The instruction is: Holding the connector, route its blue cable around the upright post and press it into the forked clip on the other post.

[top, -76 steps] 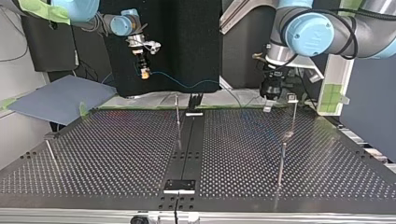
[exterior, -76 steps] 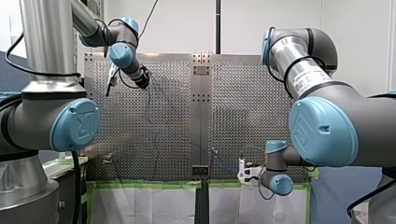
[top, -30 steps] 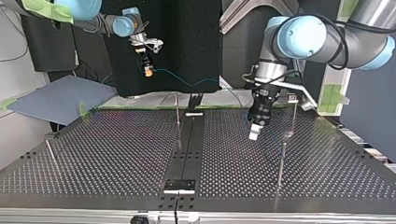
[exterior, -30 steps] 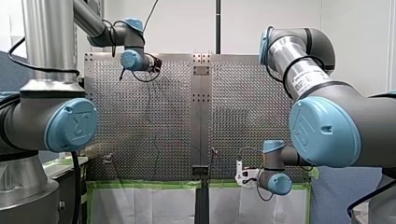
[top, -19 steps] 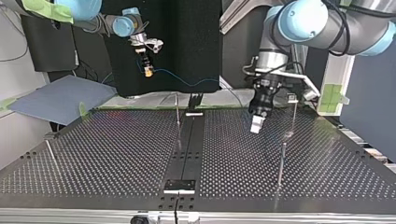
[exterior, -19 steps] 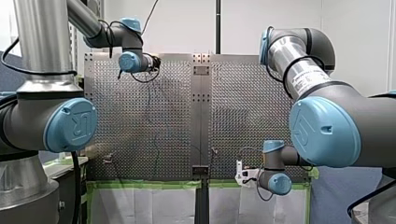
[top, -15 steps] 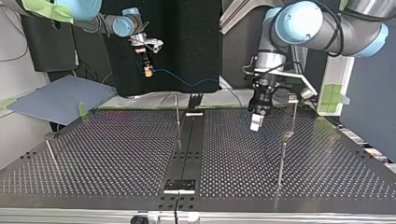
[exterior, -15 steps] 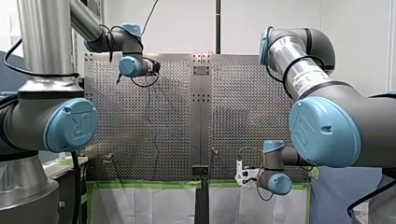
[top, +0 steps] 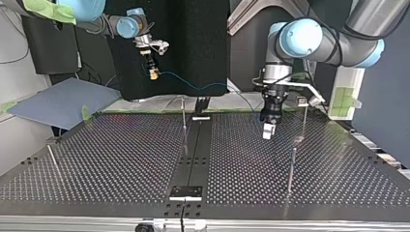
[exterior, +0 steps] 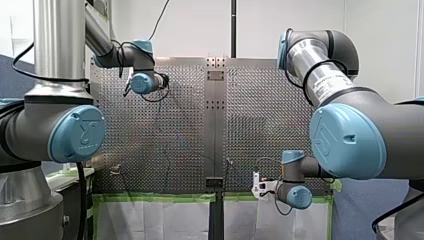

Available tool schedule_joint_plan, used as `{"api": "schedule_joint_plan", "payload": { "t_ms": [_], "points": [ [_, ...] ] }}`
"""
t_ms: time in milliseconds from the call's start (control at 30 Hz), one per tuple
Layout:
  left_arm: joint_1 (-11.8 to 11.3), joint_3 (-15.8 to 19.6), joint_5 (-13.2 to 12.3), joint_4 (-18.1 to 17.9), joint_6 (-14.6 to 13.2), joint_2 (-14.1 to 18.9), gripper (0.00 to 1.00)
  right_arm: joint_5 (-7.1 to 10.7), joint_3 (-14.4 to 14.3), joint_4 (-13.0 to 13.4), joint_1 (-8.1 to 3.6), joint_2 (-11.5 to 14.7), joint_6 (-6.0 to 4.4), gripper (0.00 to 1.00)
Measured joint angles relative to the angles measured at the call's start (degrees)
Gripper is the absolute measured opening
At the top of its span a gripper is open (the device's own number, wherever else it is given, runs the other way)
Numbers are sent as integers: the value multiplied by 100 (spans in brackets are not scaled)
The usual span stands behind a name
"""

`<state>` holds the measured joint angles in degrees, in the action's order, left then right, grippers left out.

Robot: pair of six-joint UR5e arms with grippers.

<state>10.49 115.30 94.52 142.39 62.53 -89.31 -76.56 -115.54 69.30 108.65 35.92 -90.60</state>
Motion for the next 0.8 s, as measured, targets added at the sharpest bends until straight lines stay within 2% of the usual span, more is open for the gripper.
{"api": "schedule_joint_plan", "payload": {
  "t_ms": [433, 800],
  "points": [
    [-43, 215, -1, -593, 22, 356, 97, 0, -1, 5, 0, 0, -4, 0],
    [-98, 685, -3, -932, 197, 577, 97, 0, 0, 5, -2, 0, -3, 0]
  ]
}}
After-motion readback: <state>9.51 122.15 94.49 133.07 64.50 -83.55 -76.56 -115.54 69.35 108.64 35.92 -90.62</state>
